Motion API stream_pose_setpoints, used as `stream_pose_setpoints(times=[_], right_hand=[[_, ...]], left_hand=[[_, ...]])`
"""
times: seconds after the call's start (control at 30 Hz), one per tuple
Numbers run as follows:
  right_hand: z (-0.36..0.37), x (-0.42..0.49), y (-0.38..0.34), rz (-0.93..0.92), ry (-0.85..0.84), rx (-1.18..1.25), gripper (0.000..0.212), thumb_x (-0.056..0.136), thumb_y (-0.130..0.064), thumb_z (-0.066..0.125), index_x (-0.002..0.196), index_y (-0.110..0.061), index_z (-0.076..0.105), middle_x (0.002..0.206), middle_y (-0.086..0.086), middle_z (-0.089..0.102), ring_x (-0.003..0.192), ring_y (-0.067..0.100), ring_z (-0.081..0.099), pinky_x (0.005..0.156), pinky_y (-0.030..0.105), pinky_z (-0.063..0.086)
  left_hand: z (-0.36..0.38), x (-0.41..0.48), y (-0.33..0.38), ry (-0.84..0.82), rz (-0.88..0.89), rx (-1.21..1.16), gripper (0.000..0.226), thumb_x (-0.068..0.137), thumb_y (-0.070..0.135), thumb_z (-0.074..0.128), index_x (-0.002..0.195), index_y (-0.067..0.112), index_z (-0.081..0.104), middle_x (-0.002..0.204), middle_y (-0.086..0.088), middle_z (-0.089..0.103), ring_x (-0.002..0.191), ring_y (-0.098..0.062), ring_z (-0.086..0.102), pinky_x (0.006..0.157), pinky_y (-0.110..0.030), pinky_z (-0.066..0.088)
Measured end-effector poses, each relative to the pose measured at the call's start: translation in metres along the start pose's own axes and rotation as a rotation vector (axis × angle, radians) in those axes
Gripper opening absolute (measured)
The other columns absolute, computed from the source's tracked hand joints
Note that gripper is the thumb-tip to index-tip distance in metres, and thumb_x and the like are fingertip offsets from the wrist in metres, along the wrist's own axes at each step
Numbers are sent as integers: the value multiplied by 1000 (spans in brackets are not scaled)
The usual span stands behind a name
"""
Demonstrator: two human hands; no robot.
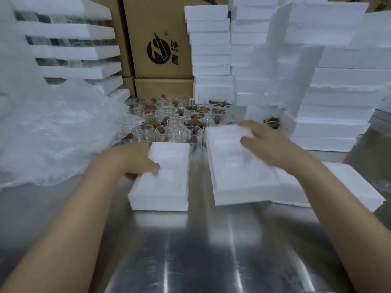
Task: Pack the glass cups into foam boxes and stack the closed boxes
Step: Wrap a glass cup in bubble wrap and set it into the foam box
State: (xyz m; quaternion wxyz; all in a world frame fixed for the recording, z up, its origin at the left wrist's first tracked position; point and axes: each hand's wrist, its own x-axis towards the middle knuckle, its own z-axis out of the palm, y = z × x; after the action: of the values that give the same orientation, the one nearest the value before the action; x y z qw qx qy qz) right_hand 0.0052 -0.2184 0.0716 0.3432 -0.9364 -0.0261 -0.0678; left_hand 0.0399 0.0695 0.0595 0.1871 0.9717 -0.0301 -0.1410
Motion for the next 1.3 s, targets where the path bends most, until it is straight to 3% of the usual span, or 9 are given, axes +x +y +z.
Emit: stream_pose_setpoints(times=[0.17,0.27,0.47,0.57,0.63,0.73,0.87,1.13,1.3], right_hand=[[50,-8,-10,-17,-41,-476,64,95,-21,41,153,-15,16,139,21,46,97,30,61,74,33,51],[60,-6,-8,21,-26,-538,54,96,-15,40,147,-5,26,149,22,32,111,37,55,82,35,51],[61,2,2,24,-27,-352,38,95,-9,41,132,-4,47,135,19,43,119,36,47,89,33,39],[58,6,2,-26,39,-322,41,94,-7,43,134,-10,51,130,17,53,98,27,58,80,31,45],[47,7,3,-81,222,-299,37,91,-6,45,124,-12,61,112,16,66,81,26,60,71,30,46],[23,15,17,-55,451,-450,35,86,-3,48,113,-13,68,107,15,67,102,37,58,76,37,49],[7,25,43,189,278,-525,18,92,-21,55,102,-9,64,102,14,61,93,34,57,76,36,46],[1,34,50,128,316,-304,20,90,-7,55,94,4,71,90,19,67,86,34,61,71,32,48],[-15,17,26,8,549,270,18,90,-2,56,84,-1,73,72,-3,66,55,-2,61,52,2,41]], left_hand=[[8,1,12,-26,-24,-21,58,80,31,73,119,1,42,69,-8,62,51,-21,55,50,-29,47],[12,1,18,-3,-25,-39,58,84,31,70,122,6,34,75,-10,63,55,-22,57,49,-27,48],[19,-1,23,26,-30,-78,46,89,29,62,117,6,33,68,-5,61,48,-19,56,34,-16,36],[19,-2,25,19,-53,-88,40,92,31,56,116,3,39,66,-7,61,43,-18,57,38,-18,40],[17,-3,25,49,-79,-44,53,96,40,45,127,-3,44,91,-17,68,71,-27,68,60,-29,53],[16,-1,25,252,-79,-2,57,100,41,29,128,-6,46,126,-24,57,114,-39,55,92,-41,44],[19,-4,30,479,38,-73,35,96,27,41,67,9,46,64,-8,53,61,-27,52,55,-29,36],[28,-2,42,580,175,-258,20,92,26,50,81,13,61,71,-2,61,69,-22,56,68,-35,48],[29,-1,49,574,318,-491,20,94,20,52,81,12,64,73,-1,64,57,-12,49,55,-27,40]])
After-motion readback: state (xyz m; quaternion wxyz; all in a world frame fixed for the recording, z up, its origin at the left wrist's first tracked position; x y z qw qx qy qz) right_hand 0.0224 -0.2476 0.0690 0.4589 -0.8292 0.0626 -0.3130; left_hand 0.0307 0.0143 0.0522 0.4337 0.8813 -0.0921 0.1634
